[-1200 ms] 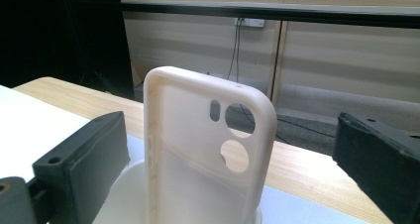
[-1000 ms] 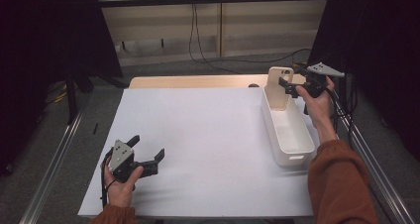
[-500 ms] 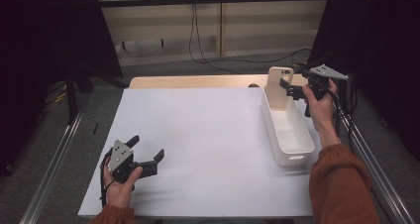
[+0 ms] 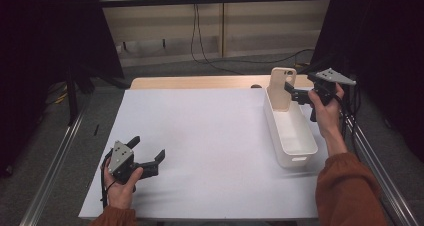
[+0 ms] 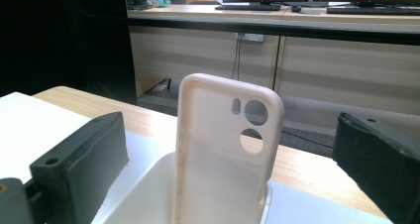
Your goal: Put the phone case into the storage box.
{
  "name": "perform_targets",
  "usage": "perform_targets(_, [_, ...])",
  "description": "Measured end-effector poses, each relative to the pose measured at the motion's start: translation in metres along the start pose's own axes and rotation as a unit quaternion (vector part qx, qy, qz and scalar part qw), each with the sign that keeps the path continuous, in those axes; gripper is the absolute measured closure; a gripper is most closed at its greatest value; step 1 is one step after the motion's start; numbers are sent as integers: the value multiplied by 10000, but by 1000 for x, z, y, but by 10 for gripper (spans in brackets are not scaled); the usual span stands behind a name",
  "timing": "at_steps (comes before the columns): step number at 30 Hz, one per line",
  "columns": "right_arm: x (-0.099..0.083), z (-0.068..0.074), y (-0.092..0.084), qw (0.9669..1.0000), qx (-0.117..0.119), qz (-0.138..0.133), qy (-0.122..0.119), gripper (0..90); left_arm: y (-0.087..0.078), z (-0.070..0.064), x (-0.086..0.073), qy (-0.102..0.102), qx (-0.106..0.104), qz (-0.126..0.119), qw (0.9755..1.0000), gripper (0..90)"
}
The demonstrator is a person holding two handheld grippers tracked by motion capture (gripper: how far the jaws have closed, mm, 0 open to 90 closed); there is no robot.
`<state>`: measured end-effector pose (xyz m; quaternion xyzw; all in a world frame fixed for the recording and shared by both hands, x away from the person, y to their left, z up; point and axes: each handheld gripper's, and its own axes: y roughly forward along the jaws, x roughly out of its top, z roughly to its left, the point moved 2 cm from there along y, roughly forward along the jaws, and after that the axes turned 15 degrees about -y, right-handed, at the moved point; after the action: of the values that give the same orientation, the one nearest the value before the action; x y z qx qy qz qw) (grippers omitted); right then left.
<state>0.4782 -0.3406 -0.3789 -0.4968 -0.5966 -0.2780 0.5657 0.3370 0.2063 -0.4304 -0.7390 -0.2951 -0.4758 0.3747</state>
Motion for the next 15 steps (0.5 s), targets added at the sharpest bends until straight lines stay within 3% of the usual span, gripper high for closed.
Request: perform_targets(15, [6, 11, -25, 9999, 19, -85, -120, 3, -2, 1, 1, -58, 27, -74, 10000, 27])
